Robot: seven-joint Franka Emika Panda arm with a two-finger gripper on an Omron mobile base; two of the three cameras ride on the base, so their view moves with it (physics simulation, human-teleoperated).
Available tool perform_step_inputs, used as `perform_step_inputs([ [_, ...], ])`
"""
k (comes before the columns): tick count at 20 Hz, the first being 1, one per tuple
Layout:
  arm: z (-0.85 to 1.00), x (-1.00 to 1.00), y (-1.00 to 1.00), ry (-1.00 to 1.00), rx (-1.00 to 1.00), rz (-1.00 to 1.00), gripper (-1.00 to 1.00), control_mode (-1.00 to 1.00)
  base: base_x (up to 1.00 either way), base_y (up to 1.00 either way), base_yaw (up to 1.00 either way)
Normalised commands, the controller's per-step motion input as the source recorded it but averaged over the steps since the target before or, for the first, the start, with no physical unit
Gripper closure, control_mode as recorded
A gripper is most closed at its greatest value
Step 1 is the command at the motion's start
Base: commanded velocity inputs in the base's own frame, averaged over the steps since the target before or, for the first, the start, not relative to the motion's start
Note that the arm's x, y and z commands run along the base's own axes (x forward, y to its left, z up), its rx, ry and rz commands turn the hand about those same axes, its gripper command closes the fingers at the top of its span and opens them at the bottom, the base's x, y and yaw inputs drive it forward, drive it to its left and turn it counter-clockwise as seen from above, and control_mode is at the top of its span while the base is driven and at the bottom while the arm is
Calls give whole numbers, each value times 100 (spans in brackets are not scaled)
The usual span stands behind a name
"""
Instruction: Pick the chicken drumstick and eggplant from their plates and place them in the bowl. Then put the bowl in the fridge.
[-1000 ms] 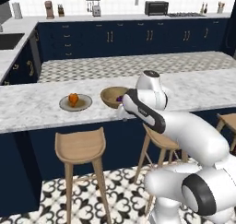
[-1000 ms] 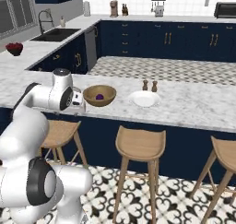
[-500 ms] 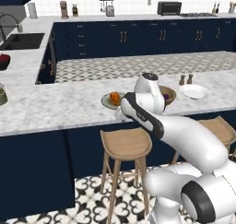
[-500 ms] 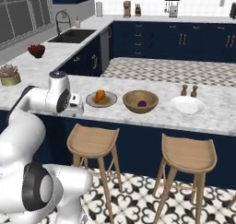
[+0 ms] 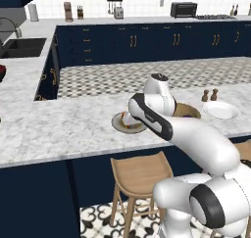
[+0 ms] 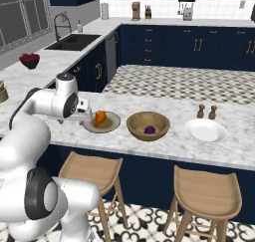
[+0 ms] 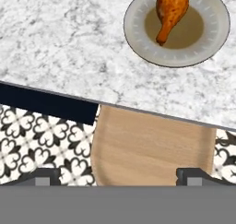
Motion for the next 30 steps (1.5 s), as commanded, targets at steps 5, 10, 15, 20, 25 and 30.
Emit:
perform_step_inputs([
  [5, -4, 40, 0, 5, -1, -3, -100, -100, 60, 0, -4],
  [10, -35, 100, 0, 8, -5, -2, -100, -100, 0, 0, 0],
  [15, -13, 100, -3, 10, -3, -13, -100, -100, 0, 0, 0],
  [20, -35, 81, -10, 1, -2, -9, -100, -100, 0, 0, 0],
  [25, -54, 34, 0, 0, 0, -4, -100, -100, 0, 0, 0],
  [30, -67, 38, 0, 0, 0, -6, -100, -100, 0, 0, 0],
])
